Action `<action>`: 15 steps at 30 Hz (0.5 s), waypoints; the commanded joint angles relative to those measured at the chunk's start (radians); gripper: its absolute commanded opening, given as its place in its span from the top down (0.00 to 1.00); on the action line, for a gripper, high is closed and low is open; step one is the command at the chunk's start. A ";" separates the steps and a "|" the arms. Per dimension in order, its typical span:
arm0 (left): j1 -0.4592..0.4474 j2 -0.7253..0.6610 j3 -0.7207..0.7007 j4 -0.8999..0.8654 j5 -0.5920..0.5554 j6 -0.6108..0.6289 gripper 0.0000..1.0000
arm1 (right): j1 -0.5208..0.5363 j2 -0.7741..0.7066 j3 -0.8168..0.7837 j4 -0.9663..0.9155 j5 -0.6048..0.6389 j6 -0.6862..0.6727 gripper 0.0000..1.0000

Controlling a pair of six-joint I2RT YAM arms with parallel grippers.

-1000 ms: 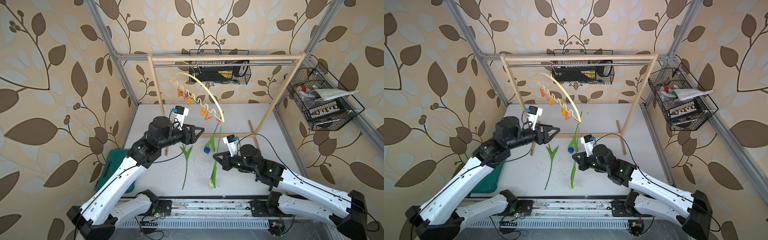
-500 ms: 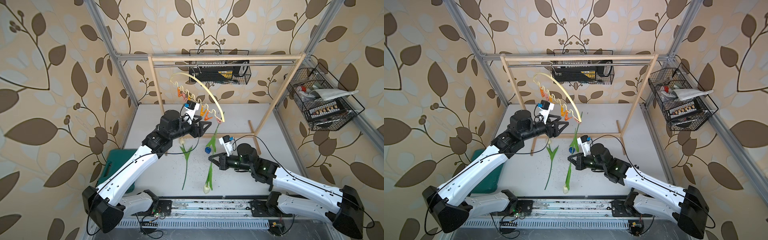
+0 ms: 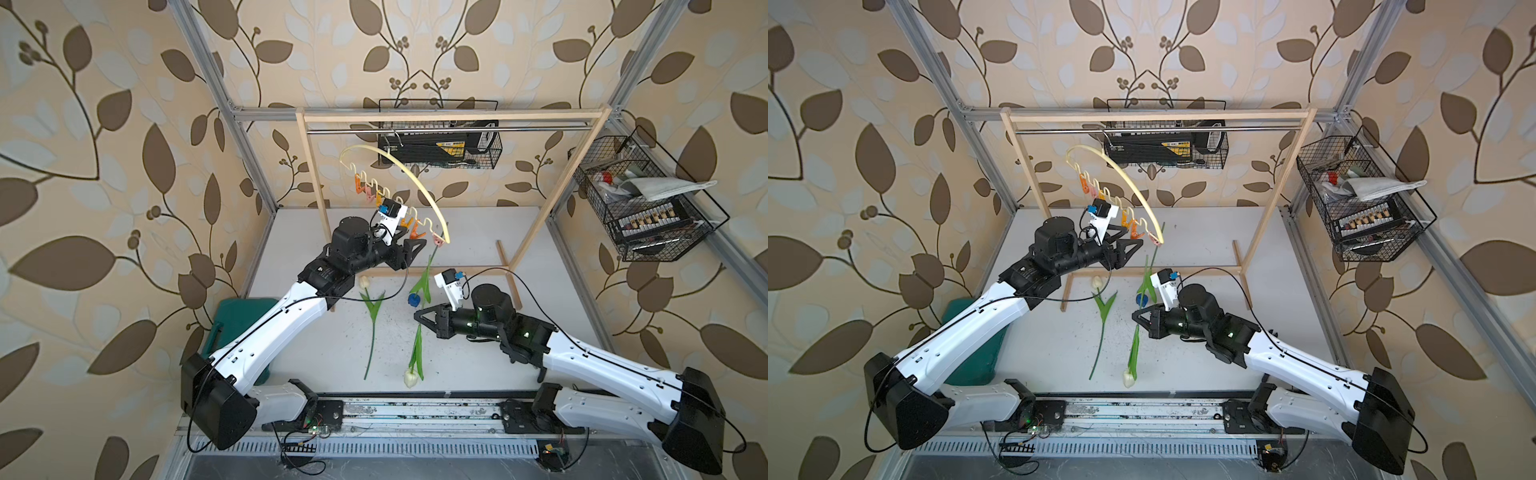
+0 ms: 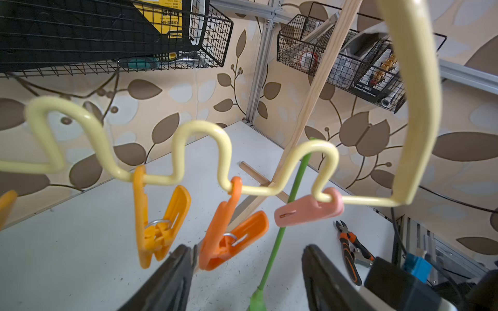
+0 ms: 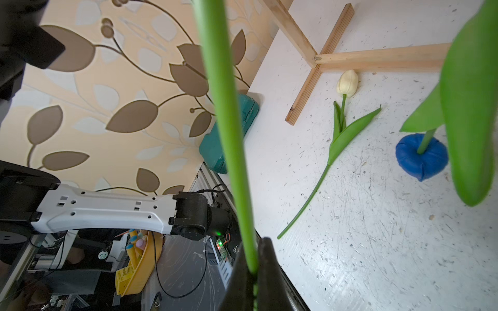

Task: Dry the flowers on a clothes hanger
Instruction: Open the clamp at the hanger.

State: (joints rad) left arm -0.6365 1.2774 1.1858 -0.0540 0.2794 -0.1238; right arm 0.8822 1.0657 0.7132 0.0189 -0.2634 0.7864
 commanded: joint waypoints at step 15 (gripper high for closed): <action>-0.075 0.086 0.113 0.065 -0.130 0.141 0.30 | -0.004 -0.001 0.063 -0.025 -0.029 -0.024 1.00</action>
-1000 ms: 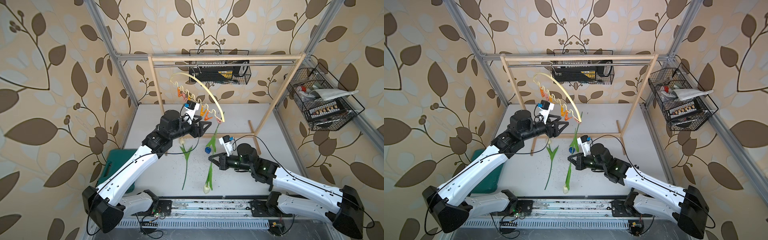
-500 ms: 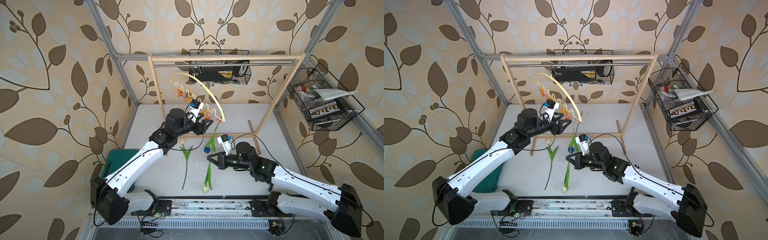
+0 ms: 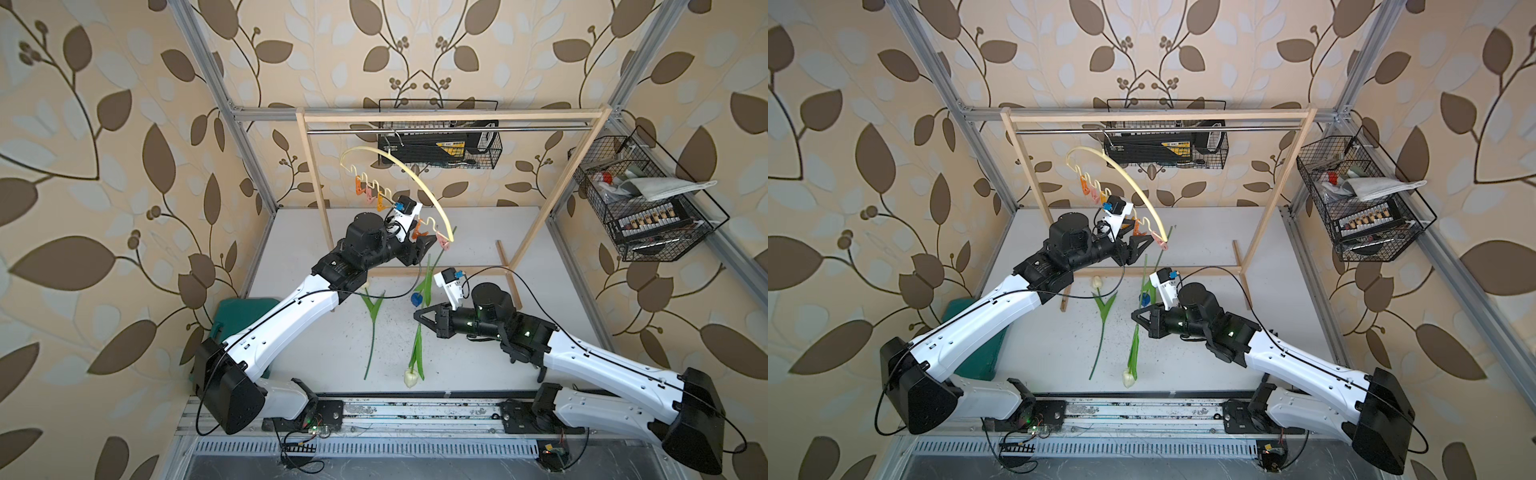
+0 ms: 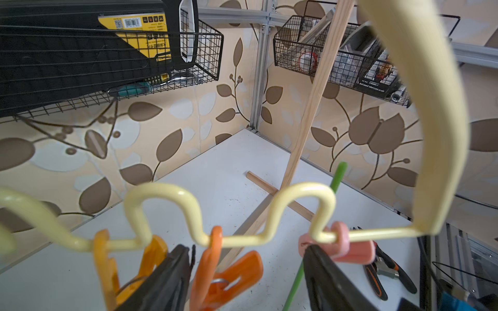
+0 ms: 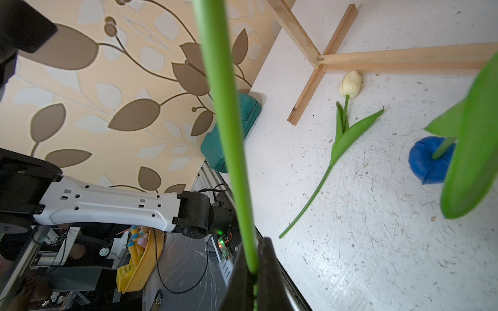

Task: Dry the flowers on a clothes hanger
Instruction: Open the clamp at the hanger.

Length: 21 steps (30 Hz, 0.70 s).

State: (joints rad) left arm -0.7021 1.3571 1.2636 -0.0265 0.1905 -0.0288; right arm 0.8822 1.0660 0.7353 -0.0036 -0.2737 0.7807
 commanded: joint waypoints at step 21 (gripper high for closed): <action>-0.054 0.048 0.026 0.129 -0.186 0.094 0.50 | -0.003 -0.014 0.046 -0.013 -0.019 -0.015 1.00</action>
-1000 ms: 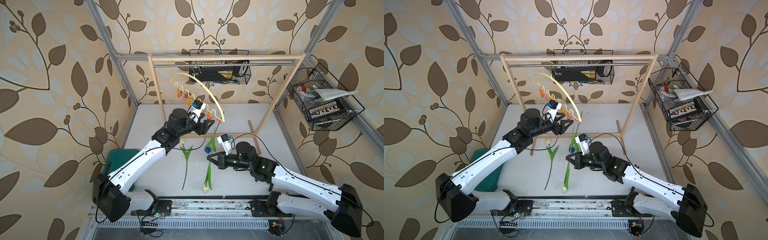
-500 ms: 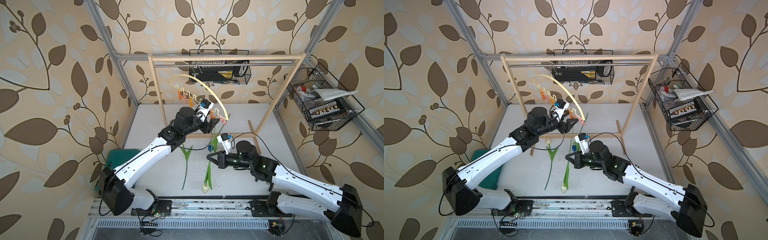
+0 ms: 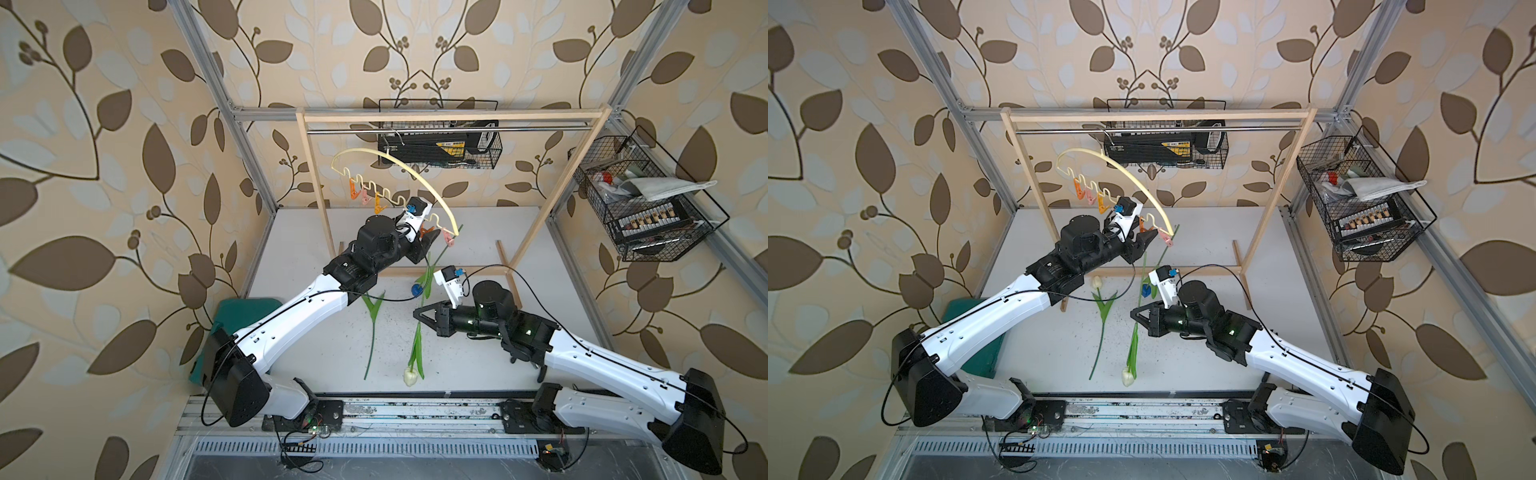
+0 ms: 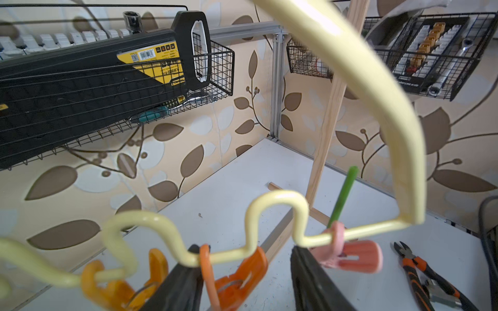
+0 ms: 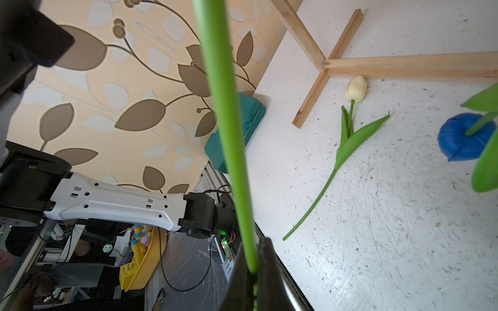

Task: Dry the flowers on a clothes hanger
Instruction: Open the clamp at the hanger.

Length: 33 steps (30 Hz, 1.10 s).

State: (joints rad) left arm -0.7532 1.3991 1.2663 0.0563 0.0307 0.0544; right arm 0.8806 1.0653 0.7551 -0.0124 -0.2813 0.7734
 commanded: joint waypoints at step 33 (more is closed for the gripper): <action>-0.046 0.066 0.087 0.013 -0.186 0.008 0.75 | -0.002 -0.002 0.019 0.006 0.007 0.006 1.00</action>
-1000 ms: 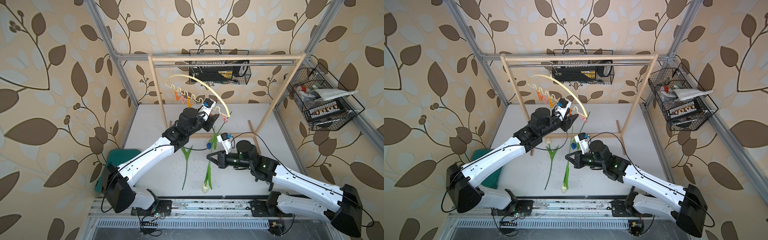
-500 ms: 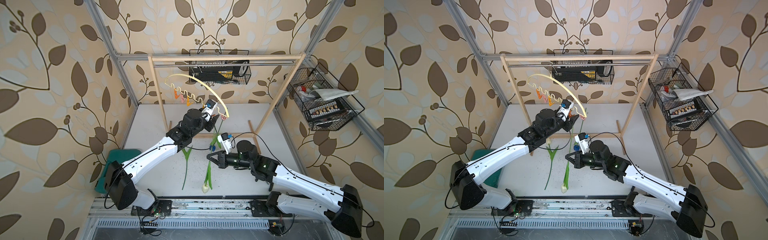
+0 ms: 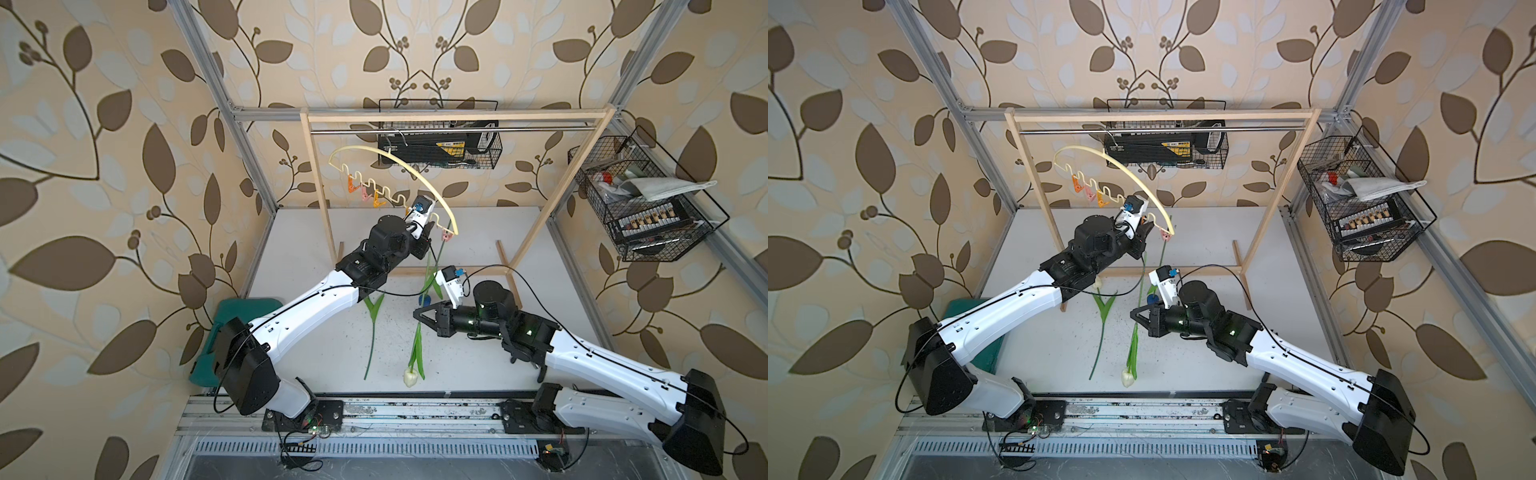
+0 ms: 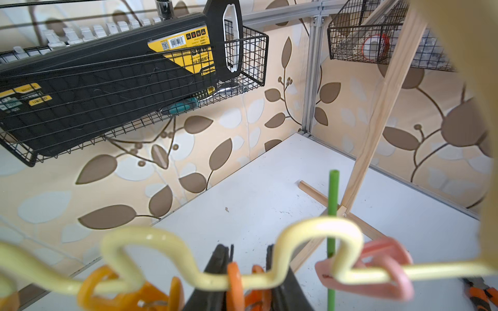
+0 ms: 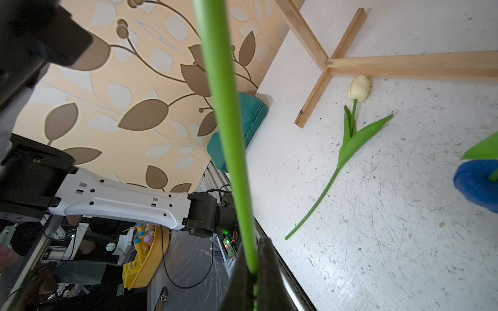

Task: Dry the flowers on a clothes hanger
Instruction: Open the clamp at the hanger.

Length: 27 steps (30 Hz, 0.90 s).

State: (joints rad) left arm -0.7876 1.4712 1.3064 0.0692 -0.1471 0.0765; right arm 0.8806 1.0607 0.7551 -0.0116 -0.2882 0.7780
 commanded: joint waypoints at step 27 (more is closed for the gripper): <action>-0.004 -0.132 0.073 -0.169 0.110 -0.219 0.79 | -0.171 0.302 0.276 0.011 -0.057 0.019 1.00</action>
State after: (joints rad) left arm -0.7872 1.3773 1.3556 -0.1104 -0.0666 -0.1196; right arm 0.7109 1.3457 0.9901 0.0235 -0.3264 0.8165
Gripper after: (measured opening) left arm 0.217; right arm 0.048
